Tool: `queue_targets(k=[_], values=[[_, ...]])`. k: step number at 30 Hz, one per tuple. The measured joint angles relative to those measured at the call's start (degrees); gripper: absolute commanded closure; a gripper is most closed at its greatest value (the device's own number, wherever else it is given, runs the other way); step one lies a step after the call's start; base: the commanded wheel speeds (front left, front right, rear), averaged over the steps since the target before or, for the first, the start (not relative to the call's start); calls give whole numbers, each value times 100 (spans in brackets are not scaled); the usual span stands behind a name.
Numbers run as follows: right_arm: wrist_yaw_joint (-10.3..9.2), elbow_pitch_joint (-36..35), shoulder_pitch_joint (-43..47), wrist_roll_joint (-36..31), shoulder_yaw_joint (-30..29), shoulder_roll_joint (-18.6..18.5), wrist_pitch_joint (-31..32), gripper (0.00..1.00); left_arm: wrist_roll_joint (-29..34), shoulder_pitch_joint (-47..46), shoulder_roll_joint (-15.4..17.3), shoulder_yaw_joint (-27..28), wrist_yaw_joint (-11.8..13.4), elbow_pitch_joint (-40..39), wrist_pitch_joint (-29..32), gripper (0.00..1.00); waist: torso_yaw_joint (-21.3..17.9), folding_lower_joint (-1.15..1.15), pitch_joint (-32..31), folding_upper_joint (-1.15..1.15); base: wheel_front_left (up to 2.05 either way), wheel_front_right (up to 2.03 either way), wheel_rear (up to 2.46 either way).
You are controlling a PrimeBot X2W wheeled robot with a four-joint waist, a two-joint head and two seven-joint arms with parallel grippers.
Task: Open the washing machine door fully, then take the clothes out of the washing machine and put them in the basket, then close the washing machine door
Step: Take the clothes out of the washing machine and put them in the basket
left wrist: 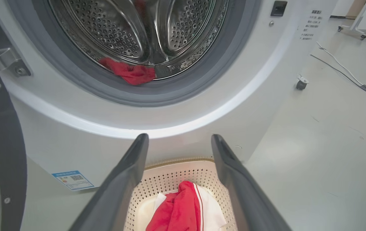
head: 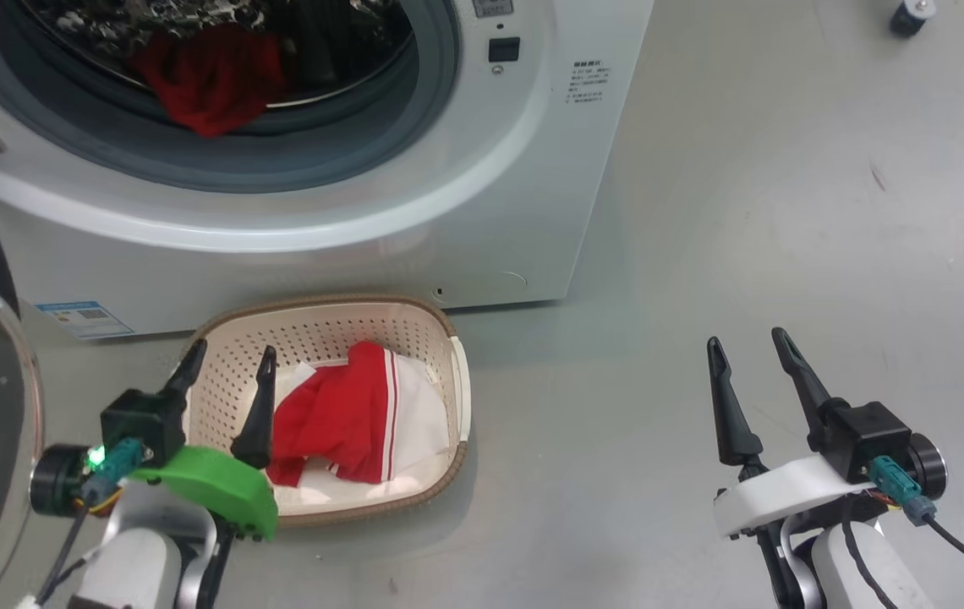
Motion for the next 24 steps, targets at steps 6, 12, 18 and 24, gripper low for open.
queue_targets(k=[6,12,18,24], values=[[-45,-163,-254,133,189,-4,0,0,4,-765,154,53,-94,353,390,0,-205,0,451,0,0,0,0],[-102,-302,-481,377,390,-8,0,0,59,-1563,471,127,-98,705,877,0,-473,1,907,0,0,0,0],[-191,-468,-777,669,621,-8,-1,0,205,-2396,822,287,-103,887,1314,0,-766,1,1377,0,0,0,0],[-247,-623,-1133,987,793,-11,0,0,365,-3261,1187,367,-148,999,1720,0,-1045,1,1866,0,0,0,0]])
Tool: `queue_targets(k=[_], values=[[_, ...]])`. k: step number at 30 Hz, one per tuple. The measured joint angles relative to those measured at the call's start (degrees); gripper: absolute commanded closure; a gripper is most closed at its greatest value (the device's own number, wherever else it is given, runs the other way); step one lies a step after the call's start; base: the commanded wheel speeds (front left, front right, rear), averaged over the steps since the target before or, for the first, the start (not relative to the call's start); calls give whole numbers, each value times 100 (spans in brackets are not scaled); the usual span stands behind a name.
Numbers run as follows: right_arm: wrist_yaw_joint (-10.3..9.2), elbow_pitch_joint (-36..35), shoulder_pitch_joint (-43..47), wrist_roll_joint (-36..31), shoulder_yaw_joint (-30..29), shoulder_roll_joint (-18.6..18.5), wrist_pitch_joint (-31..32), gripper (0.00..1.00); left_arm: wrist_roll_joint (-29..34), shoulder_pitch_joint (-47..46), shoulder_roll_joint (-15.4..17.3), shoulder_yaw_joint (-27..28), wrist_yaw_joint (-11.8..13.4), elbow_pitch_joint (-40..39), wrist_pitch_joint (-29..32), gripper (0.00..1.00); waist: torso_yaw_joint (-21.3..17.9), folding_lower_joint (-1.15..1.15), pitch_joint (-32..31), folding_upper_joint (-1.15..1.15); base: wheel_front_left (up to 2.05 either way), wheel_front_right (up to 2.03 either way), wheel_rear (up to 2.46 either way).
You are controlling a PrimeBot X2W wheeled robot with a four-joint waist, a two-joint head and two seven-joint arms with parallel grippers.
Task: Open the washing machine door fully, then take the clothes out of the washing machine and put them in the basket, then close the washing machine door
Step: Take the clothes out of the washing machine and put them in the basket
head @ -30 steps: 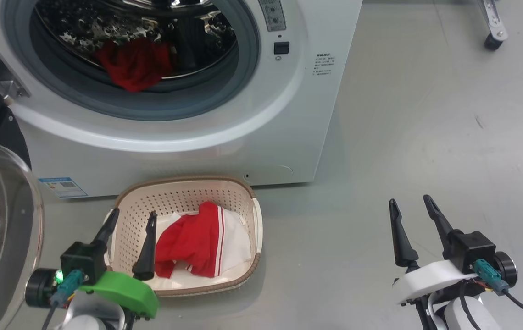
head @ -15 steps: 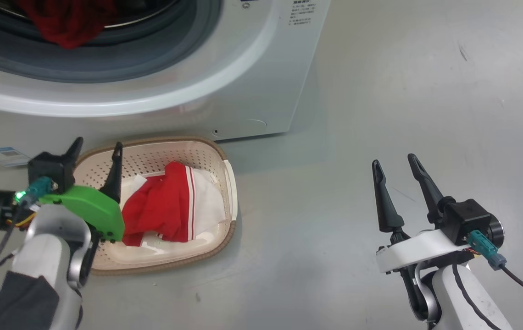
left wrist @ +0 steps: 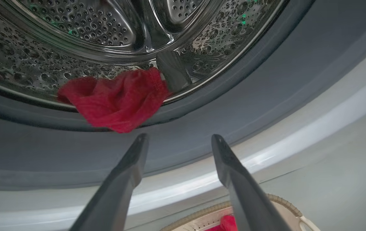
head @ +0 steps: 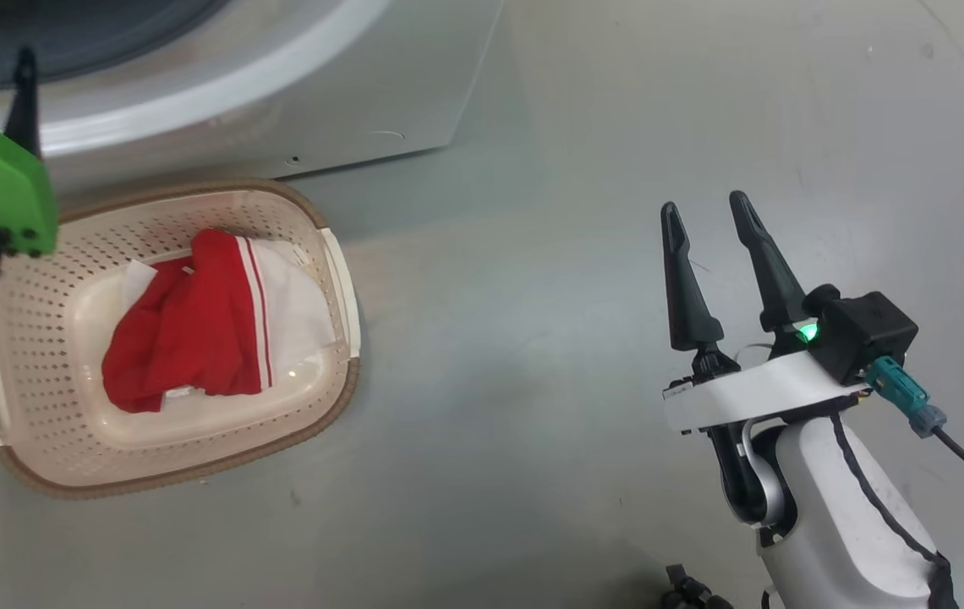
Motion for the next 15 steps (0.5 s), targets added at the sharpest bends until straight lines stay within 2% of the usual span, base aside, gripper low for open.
queue_targets(k=[6,15], values=[[-57,-58,-347,309,222,1,0,0,180,-670,466,125,-7,177,269,0,-300,0,429,0,0,0,0],[-152,-65,-516,590,400,2,0,0,416,-1343,979,136,-201,315,566,0,-710,0,815,0,0,0,0]])
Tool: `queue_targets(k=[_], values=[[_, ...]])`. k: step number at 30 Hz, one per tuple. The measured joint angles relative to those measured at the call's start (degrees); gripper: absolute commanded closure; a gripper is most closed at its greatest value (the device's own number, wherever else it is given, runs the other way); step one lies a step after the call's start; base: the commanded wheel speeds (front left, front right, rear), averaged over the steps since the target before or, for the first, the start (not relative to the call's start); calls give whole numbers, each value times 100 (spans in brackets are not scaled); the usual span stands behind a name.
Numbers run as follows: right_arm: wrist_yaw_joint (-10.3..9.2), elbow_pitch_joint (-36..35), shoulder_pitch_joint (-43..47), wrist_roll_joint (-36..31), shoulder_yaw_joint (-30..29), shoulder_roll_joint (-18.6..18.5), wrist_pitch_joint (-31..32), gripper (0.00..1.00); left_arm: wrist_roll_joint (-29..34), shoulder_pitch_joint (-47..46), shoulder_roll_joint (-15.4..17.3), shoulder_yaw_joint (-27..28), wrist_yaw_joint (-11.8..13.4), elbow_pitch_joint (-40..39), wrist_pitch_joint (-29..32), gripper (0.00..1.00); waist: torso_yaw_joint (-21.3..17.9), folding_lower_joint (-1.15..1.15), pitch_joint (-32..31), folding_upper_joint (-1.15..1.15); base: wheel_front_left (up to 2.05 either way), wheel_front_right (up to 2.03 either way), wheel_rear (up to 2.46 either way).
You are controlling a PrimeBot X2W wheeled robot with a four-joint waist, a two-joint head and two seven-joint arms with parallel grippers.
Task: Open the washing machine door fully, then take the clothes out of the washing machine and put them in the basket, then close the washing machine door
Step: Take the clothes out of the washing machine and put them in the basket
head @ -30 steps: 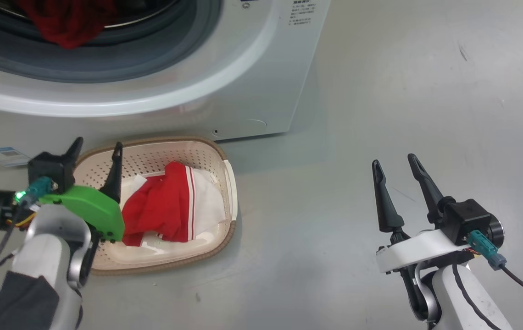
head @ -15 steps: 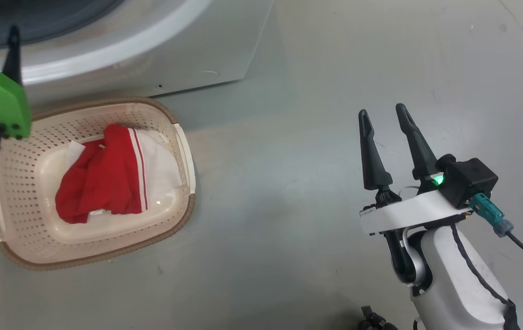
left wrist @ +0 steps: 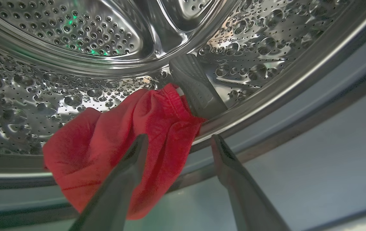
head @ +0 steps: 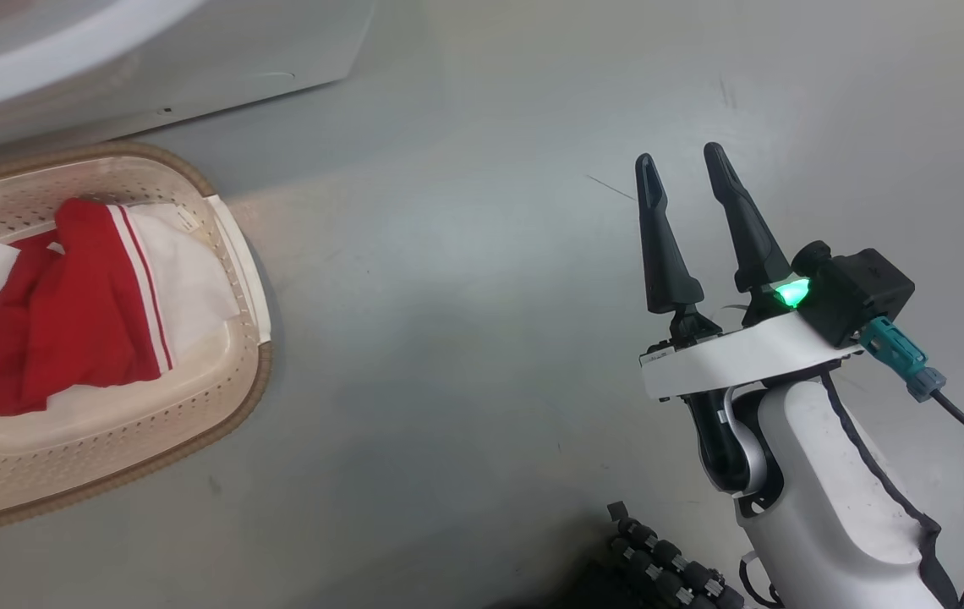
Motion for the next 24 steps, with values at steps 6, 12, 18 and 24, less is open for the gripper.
queue_targets(k=[6,12,18,24], values=[[-51,-9,-120,59,63,1,-1,0,279,-446,357,-47,-99,138,204,0,-193,0,225,0,0,0,0],[-57,-3,-165,73,122,3,-1,0,368,-575,584,-99,-147,442,493,0,-292,0,318,0,0,0,0],[-100,9,-230,110,151,3,-1,0,463,-889,702,-79,-146,669,910,0,-301,-1,343,0,0,0,0],[-119,27,-274,110,159,2,0,0,430,-1027,675,-23,-113,816,1200,100,-292,-1,340,0,0,0,0]])
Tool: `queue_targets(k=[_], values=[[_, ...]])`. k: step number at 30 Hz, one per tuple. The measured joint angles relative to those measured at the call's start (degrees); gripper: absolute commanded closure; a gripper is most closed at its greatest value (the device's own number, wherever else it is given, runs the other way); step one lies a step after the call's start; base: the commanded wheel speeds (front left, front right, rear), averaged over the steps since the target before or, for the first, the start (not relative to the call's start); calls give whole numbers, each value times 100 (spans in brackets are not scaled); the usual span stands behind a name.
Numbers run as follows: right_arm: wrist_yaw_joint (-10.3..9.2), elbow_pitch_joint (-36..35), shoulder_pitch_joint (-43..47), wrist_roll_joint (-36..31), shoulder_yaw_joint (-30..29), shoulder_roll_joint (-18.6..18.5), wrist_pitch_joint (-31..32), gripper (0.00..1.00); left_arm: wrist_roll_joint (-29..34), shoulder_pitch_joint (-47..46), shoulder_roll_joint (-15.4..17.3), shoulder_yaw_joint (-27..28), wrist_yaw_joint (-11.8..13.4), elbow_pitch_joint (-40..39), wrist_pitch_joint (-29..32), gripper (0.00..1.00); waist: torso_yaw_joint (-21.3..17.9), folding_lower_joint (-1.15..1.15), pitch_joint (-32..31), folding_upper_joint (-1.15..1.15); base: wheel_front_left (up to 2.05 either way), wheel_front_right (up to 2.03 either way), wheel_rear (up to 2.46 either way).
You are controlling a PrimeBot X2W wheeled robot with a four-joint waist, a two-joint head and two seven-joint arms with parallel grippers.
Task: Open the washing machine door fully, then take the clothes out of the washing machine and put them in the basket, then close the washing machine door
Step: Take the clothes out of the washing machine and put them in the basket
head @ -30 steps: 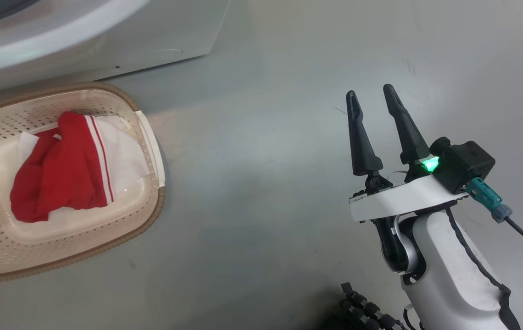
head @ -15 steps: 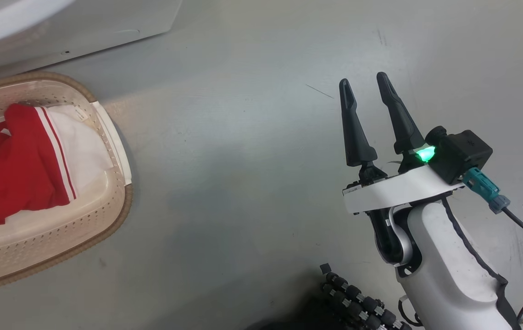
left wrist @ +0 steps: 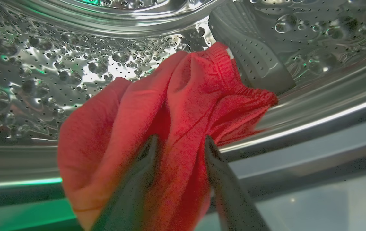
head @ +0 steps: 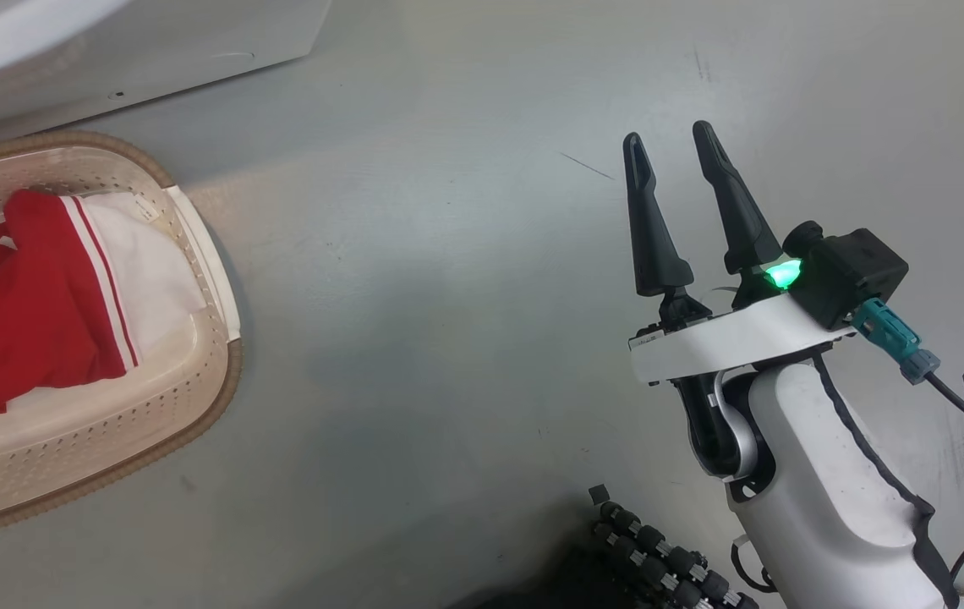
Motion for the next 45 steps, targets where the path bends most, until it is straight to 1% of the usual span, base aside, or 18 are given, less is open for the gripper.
queue_targets(k=[6,11,18,24,30,34,40,45], values=[[-24,22,-54,0,1,0,0,0,-126,-14,-98,29,16,23,86,100,12,0,-17,0,0,0,0],[-25,73,-73,0,29,1,0,0,-209,-1,-130,112,26,83,-20,100,0,0,-71,0,0,0,0],[-32,103,-72,-34,-52,0,0,0,-365,157,-420,155,43,40,-332,100,64,0,-172,0,0,0,0],[-33,149,-72,-133,-116,-1,0,0,-565,385,-647,205,42,-104,-790,100,173,0,-273,0,0,0,0],[-38,241,-70,-265,-221,-3,-1,0,-801,691,-988,281,42,-281,-1310,100,312,0,-412,0,0,0,0],[-38,328,-57,-392,-296,-4,0,0,-940,1001,-1152,371,42,-381,-1674,100,411,0,-536,0,0,0,0],[-38,456,-13,-614,-391,-5,-1,0,-1128,1456,-1573,394,69,-592,-2238,100,601,0,-743,0,0,0,0],[-38,559,74,-876,-476,-5,-1,0,-1234,1858,-1850,404,121,-768,-2668,100,798,0,-924,0,0,0,0]])
